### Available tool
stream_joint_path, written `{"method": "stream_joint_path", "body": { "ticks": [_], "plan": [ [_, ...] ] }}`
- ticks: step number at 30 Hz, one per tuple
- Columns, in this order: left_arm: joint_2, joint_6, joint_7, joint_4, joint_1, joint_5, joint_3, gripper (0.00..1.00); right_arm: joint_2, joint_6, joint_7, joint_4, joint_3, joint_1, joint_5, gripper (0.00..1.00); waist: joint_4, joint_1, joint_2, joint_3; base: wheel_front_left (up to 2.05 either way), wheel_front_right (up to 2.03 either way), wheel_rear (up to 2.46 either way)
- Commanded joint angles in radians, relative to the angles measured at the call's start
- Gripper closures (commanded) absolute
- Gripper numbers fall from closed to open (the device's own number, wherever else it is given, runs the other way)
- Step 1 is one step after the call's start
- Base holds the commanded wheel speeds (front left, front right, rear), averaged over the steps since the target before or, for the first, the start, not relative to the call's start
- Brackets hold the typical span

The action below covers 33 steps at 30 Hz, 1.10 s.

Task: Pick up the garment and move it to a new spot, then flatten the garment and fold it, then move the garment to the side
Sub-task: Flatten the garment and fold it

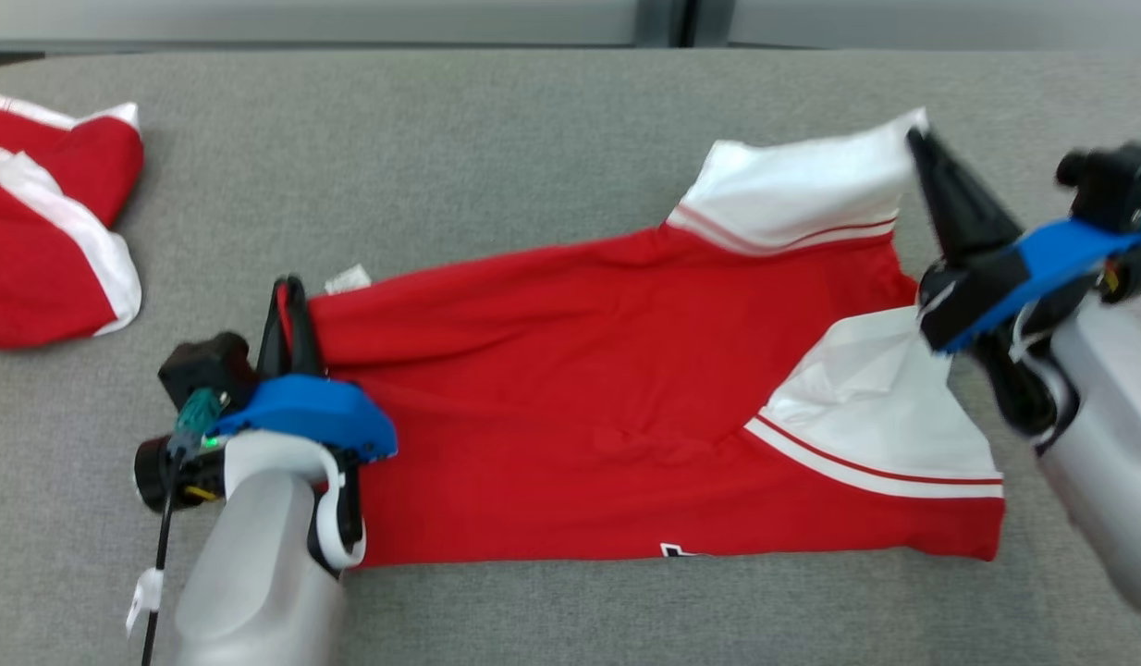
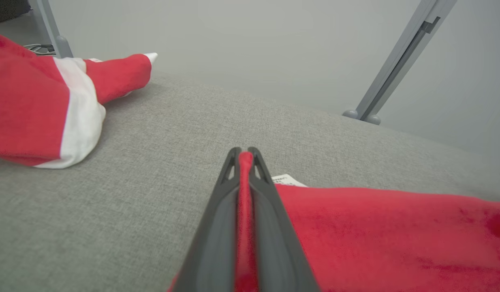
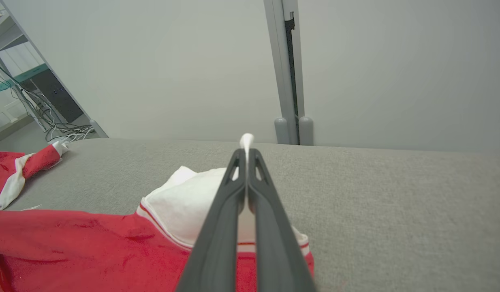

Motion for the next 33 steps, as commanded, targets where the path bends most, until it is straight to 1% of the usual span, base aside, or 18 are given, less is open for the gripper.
{"method": "stream_joint_path", "body": {
  "ticks": [1, 6, 10, 15, 19, 20, 21, 22, 23, 24, 29, 32, 33],
  "plan": [
    [0.005, -0.010, -0.003, 0.001, 0.037, 0.019, 0.026, 1.00, -0.012, 0.000, -0.006, -0.050, 0.004, 0.071, 0.019, 1.00, -0.040, 0.0001, 0.0000, -0.046, 0.00, 0.00, 0.00],
    [0.003, -0.028, -0.002, -0.015, 0.131, 0.052, 0.094, 1.00, -0.012, 0.000, -0.006, -0.160, -0.059, 0.254, 0.052, 1.00, -0.056, 0.0001, 0.0000, -0.101, 0.00, 0.00, 0.00],
    [-0.004, -0.043, -0.002, -0.016, 0.205, 0.069, 0.131, 1.00, 0.005, 0.000, -0.006, -0.194, -0.129, 0.399, 0.066, 1.00, -0.059, 0.0001, 0.0000, -0.143, 0.00, 0.00, 0.00],
    [-0.006, -0.064, -0.003, 0.000, 0.270, 0.088, 0.146, 1.00, 0.036, 0.000, -0.006, -0.173, -0.141, 0.518, 0.074, 1.00, -0.059, 0.0001, 0.0000, -0.176, 0.00, 0.00, 0.00],
    [-0.007, -0.074, -0.002, 0.008, 0.302, 0.075, 0.127, 1.00, 0.060, 0.000, -0.007, -0.133, -0.137, 0.550, 0.078, 1.00, -0.053, 0.0001, 0.0000, -0.185, 0.00, 0.00, 0.00],
    [-0.007, -0.072, -0.003, 0.009, 0.309, 0.069, 0.118, 0.87, 0.064, 0.000, -0.007, -0.123, -0.137, 0.554, 0.081, 1.00, -0.051, 0.0001, 0.0000, -0.187, 0.00, 0.00, 0.00],
    [-0.007, -0.072, -0.003, 0.009, 0.309, 0.069, 0.118, 0.87, 0.064, 0.000, -0.007, -0.123, -0.137, 0.554, 0.081, 1.00, -0.051, 0.0001, 0.0000, -0.187, 0.00, 0.00, 0.00],
    [-0.006, -0.068, -0.003, 0.006, 0.314, 0.062, 0.104, 0.38, 0.069, 0.000, -0.007, -0.115, -0.142, 0.557, 0.088, 1.00, -0.046, 0.0001, 0.0000, -0.187, 0.00, 0.00, 0.00],
    [-0.007, -0.064, -0.002, 0.000, 0.320, 0.053, 0.096, 0.00, 0.074, 0.000, -0.007, -0.109, -0.145, 0.557, 0.092, 0.68, -0.042, 0.0001, 0.0000, -0.187, 0.00, 0.00, 0.00],
    [-0.007, -0.057, -0.002, -0.013, 0.324, 0.046, 0.091, 0.00, 0.078, 0.000, -0.007, -0.105, -0.153, 0.553, 0.097, 0.00, -0.036, 0.0001, 0.0000, -0.187, 0.00, 0.00, 0.00],
    [-0.007, -0.003, -0.002, -0.120, 0.371, 0.031, 0.079, 0.00, 0.086, 0.000, -0.006, -0.099, -0.217, 0.518, 0.084, 0.00, 0.003, 0.0001, 0.0000, -0.183, 0.00, 0.00, 0.00],
    [-0.007, 0.009, -0.002, -0.164, 0.398, 0.026, 0.059, 0.00, 0.086, 0.000, -0.006, -0.069, -0.262, 0.490, 0.048, 0.00, 0.037, 0.0001, 0.0000, -0.176, 0.00, 0.00, 0.00],
    [-0.007, 0.011, -0.003, -0.171, 0.405, 0.028, 0.051, 0.00, 0.090, 0.000, -0.006, -0.046, -0.260, 0.486, 0.033, 0.00, 0.048, 0.0001, 0.0000, -0.176, 0.00, 0.00, 0.00]
  ]
}}
